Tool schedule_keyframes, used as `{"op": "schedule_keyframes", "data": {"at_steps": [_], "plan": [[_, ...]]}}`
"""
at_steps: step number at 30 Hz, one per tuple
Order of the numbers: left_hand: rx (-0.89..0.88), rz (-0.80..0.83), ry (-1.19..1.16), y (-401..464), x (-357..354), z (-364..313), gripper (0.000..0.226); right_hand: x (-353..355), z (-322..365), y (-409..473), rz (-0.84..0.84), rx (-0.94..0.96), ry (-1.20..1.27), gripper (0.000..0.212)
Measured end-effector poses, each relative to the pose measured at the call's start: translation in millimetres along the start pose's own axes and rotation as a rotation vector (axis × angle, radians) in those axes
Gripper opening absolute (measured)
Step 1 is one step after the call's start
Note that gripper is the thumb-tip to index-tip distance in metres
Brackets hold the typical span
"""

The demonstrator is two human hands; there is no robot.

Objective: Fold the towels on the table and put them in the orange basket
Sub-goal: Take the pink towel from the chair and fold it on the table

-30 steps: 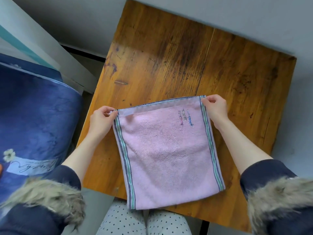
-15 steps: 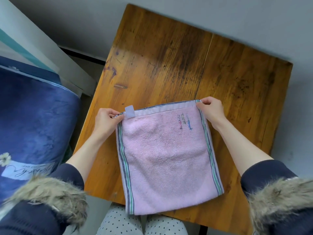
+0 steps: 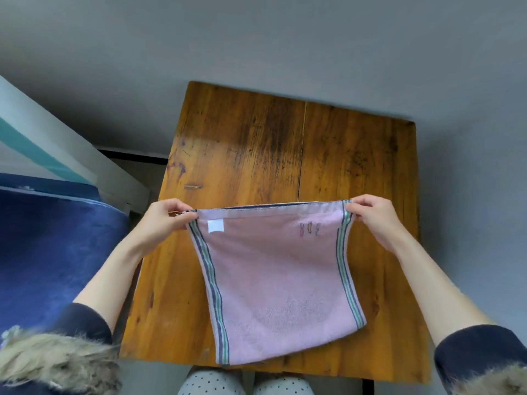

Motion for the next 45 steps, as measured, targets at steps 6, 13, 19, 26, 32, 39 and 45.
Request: {"op": "schedule_keyframes", "data": {"at_steps": [6,13,19,26,32,39,45], "plan": [[-0.157,-0.040,-0.235,-14.7,45.2,-69.7,0.006,44.7,60.4,-49.9,-0.030,0.127,0.248,0.014],[-0.321,-0.107,-0.643,-44.7,98.0,-156.7,0.029,83.7,143.3,-76.3,0.100,0.363,0.702,0.042],[-0.476,-0.287,-0.603,-80.4,141.8,-218.1,0.026,110.5,208.0,-97.2,0.165,0.574,0.851,0.018],[-0.541,-0.378,-0.544,-99.8,164.7,-247.7,0.012,122.3,235.9,-102.6,0.030,0.639,0.656,0.023],[-0.500,-0.401,-0.381,-96.8,161.7,-242.9,0.013,122.6,241.1,-104.6,-0.027,0.610,0.559,0.020],[-0.541,-0.462,-0.039,-106.3,170.1,-249.8,0.018,120.7,248.4,-112.0,-0.068,0.644,0.039,0.029],[-0.502,-0.561,0.402,-109.7,161.8,-245.8,0.021,99.7,250.2,-115.1,-0.015,0.643,-0.340,0.025]]}}
Point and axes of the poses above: each hand's wrist, its own y-axis towards the middle knuckle, its own x-axis out of the back of the hand, z = x × y, the point moved 4 cm from there along y, towards the middle knuckle, and after that the axes turned 14 degrees about y, right-handed, at the moved point
